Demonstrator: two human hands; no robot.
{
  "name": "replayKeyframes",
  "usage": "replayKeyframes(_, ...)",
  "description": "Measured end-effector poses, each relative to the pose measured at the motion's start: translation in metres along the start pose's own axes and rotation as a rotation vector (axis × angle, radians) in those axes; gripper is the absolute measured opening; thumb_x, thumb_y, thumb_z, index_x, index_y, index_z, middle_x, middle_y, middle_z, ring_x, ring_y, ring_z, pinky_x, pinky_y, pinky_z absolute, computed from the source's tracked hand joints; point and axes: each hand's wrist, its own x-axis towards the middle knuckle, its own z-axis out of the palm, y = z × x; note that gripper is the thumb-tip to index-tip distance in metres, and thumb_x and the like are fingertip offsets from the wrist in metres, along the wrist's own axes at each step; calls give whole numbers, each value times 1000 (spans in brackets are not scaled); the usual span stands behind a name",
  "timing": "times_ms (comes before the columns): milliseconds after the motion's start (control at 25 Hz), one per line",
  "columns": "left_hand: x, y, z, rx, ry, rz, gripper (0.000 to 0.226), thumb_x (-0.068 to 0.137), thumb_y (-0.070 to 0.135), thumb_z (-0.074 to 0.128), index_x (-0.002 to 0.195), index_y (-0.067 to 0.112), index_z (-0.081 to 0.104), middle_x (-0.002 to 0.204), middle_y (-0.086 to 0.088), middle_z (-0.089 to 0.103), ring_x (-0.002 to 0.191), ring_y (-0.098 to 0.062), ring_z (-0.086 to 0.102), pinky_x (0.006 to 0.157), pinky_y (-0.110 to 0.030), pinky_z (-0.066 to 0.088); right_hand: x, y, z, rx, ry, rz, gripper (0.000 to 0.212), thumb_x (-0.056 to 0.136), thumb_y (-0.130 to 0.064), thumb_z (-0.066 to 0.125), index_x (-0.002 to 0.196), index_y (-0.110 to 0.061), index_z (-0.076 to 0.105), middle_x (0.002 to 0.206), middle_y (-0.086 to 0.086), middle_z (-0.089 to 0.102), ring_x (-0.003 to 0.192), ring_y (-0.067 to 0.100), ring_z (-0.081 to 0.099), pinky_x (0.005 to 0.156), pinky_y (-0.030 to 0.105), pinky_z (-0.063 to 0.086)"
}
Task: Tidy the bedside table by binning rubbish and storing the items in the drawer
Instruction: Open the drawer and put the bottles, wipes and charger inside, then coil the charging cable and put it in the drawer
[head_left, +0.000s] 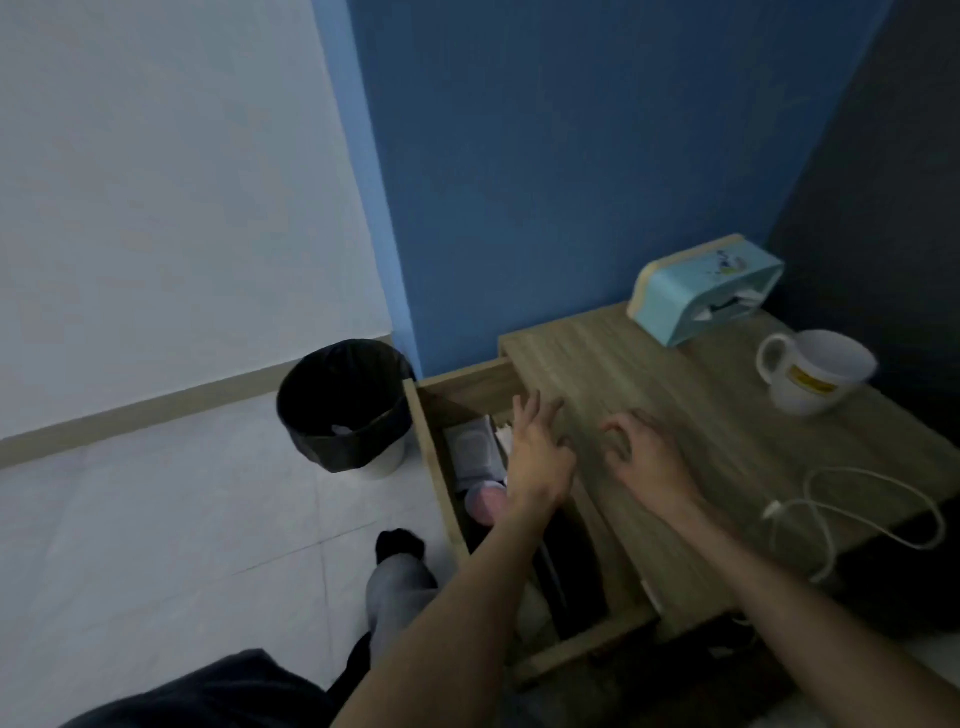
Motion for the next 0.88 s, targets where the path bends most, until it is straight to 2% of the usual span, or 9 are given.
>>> replayKeyframes(160, -38, 33, 66, 21, -335, 63, 54, 91, 17, 54, 142, 12, 38, 158, -9, 19, 148, -23, 7, 117, -26, 9, -38, 55, -71, -74, 27, 245, 30, 78, 0, 60, 108, -1, 61, 113, 21, 61, 107, 35, 55, 88, 31, 38)
replayKeyframes(280, -61, 43, 108, 171, -467, 61, 56, 89, 37, 56, 138, 15, 43, 152, -8, 29, 144, -26, 18, 117, -32, 16, -65, 96, -92, -180, -68, 383, 47, 77, -4, 60, 123, -8, 53, 125, 20, 50, 117, 36, 46, 98, 37, 38)
replayKeyframes(360, -70, 44, 129, 361, -471, 67, 53, 84, 47, 54, 130, 21, 50, 147, -9, 30, 140, -28, 22, 115, -40, 23, -76, 114, -85, -211, -150, 417, 48, 76, -5, 59, 123, -10, 55, 124, 21, 53, 116, 37, 47, 98, 36, 39)
replayKeyframes(440, -70, 45, 140, 501, -400, 53, 48, 81, 49, 51, 122, 25, 56, 143, -8, 29, 136, -27, 25, 111, -42, 26, -78, 124, -73, -190, -119, 393, 40, 73, -2, 62, 113, -6, 63, 117, 23, 57, 108, 37, 53, 95, 35, 41)
replayKeyframes(600, -60, 50, 144, 520, -298, -1, 34, 87, 31, 52, 117, 18, 61, 139, -10, 33, 132, -30, 30, 108, -42, 29, -69, 125, -64, -83, -39, 385, 18, 70, 3, 68, 86, -4, 72, 91, 17, 63, 80, 30, 59, 75, 24, 44)
replayKeyframes(680, -56, 49, 140, 499, -268, -39, 33, 88, 28, 51, 117, 15, 63, 136, -12, 37, 130, -31, 33, 105, -41, 31, -67, 119, -62, -25, -46, 350, 11, 68, 6, 71, 77, -2, 72, 67, -2, 56, 65, 18, 53, 58, 11, 35)
replayKeyframes(760, -50, 44, 136, 441, -237, -97, 31, 89, 26, 50, 114, 14, 64, 133, -13, 44, 127, -31, 38, 103, -39, 34, -65, 110, -62, 45, -62, 312, 10, 69, 5, 72, 75, -4, 72, 64, -3, 51, 58, 9, 48, 54, 5, 35)
replayKeyframes(840, -41, 39, 128, 265, -246, -172, 29, 89, 24, 52, 112, 12, 65, 125, -15, 55, 121, -31, 49, 99, -34, 41, -61, 101, -64, 105, -55, 264, 24, 69, 1, 73, 66, -21, 66, 76, 8, 58, 62, 13, 53, 62, 9, 39)
replayKeyframes(880, -37, 39, 121, 150, -256, -208, 27, 89, 21, 53, 109, 9, 65, 118, -16, 62, 114, -31, 56, 93, -32, 46, -58, 96, -68, 131, -46, 246, 32, 68, -1, 74, 62, -29, 61, 80, 11, 60, 66, 18, 57, 65, 20, 44)
